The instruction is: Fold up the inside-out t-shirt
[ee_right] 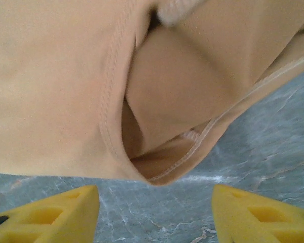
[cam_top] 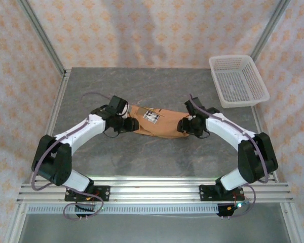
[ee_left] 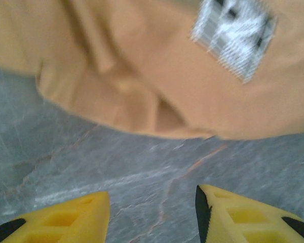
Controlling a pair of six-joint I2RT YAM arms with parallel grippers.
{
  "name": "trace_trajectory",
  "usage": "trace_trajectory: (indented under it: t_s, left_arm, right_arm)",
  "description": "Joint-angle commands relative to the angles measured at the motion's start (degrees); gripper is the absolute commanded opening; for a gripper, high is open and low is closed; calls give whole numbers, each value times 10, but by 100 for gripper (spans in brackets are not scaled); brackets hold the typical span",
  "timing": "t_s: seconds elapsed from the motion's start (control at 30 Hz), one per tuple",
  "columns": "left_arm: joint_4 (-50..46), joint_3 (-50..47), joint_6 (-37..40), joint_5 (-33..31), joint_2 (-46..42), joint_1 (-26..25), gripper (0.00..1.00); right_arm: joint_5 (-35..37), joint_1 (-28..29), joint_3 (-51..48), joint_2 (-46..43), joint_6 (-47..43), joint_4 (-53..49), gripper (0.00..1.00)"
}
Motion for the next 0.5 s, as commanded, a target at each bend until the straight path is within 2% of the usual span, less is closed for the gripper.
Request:
trace_trajectory:
  t_s: [0.0,0.07,0.2,0.23,0.27,0.47]
  left_arm:
    - [66,-14,-43,15,6,-2,49]
    - [65,-13,-44,15,15,-8,49]
    - [69,-11,-44,11,27,-19,49]
    - [69,-10,-44,11,31,-20,49]
    - [70,-8,-44,11,36,-24,50]
    - [75,25,-44,15,76,-41,58]
  right_arm:
    - [-24,14,-15,27,26,51,60]
    - [-20,17,-19,44,27,63,55]
    - [-4,17,2,43,21,42,11]
    - [0,17,11,34,19,31,4]
    - [6,17,23,22,16,17,0]
    - [35,4,104,-51,12,-53,0]
